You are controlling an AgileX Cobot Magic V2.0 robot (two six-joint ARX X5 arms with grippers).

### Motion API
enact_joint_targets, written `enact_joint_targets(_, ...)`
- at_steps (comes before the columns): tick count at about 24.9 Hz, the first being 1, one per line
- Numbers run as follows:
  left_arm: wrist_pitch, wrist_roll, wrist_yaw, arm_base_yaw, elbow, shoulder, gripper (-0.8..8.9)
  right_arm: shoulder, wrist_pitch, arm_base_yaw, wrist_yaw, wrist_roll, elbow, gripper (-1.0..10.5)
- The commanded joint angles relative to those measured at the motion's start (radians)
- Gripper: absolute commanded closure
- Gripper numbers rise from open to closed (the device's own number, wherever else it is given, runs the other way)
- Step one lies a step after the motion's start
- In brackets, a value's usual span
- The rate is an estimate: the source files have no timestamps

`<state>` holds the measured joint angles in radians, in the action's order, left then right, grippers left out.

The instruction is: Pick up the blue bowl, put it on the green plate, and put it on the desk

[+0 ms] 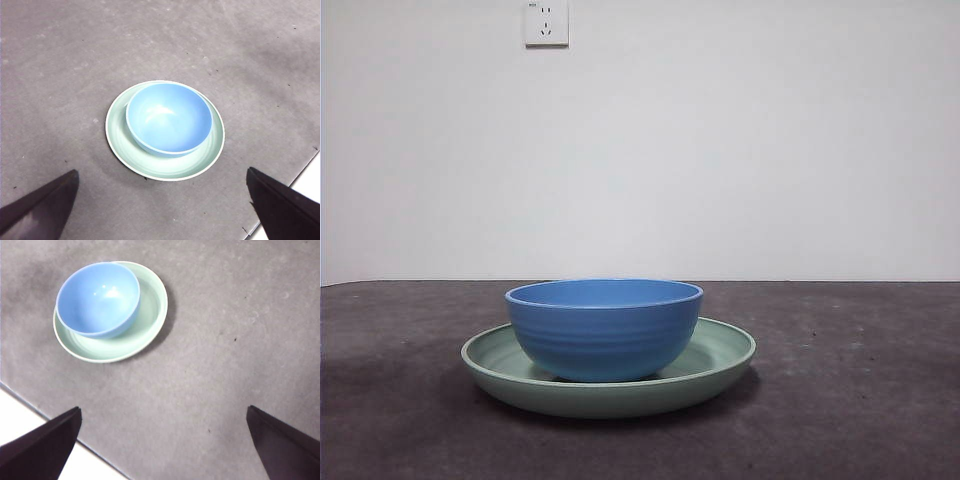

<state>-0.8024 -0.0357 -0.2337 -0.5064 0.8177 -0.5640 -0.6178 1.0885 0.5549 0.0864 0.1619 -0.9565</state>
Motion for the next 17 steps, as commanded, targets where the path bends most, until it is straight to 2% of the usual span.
enact_joint_targets(1, 0.018, 0.003, 0.001, -0.005, 0.01, -0.003, 1.38, 0.008, -0.011, 0.006, 0.003, 0.014, -0.006, 4.0)
enact_joint_targets(3, 0.017, 0.003, 0.001, -0.005, 0.01, -0.003, 1.43, 0.008, -0.011, 0.006, 0.004, 0.014, -0.006, 4.0)
enact_joint_targets(4, 0.015, 0.002, 0.001, -0.005, 0.01, -0.003, 2.68, 0.007, -0.01, 0.006, 0.015, 0.015, -0.006, 4.8)
enact_joint_targets(5, 0.012, 0.003, 0.001, -0.005, 0.01, -0.003, 5.87, 0.006, -0.011, 0.006, 0.027, 0.016, -0.006, 7.8)
enact_joint_targets(6, 0.006, 0.007, 0.001, -0.005, 0.01, -0.003, 8.07, 0.006, -0.014, 0.006, 0.03, 0.02, -0.006, 9.4)
enact_joint_targets(7, 0.01, 0.007, 0.001, -0.005, 0.01, -0.003, 7.49, 0.006, -0.016, 0.006, 0.029, 0.021, -0.006, 9.1)
enact_joint_targets(17, 0.029, 0.006, 0.001, -0.006, 0.003, -0.001, 7.53, 0.008, -0.018, 0.006, 0.017, 0.02, -0.006, 9.1)
